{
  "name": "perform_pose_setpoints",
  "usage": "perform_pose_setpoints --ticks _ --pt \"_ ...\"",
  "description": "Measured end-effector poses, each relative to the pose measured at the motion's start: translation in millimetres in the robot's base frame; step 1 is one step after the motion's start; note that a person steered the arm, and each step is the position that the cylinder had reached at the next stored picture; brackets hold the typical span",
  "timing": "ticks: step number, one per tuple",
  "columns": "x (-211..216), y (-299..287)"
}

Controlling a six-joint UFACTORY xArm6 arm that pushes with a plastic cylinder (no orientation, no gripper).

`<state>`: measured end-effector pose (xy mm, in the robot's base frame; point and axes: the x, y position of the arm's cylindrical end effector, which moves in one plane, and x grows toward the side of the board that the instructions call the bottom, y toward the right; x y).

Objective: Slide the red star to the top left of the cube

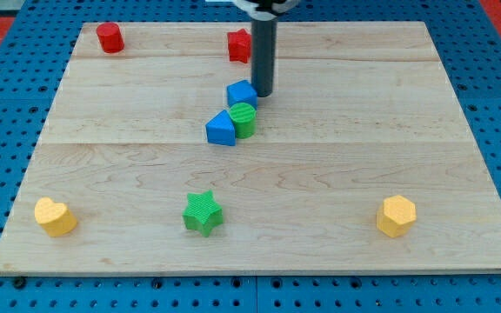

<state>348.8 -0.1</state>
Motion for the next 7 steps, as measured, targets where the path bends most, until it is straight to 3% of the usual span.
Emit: perform_pose_setpoints --ticks 1,3,7 --pt "-4 -15" --pt "-102 27" --pt "-128 -93"
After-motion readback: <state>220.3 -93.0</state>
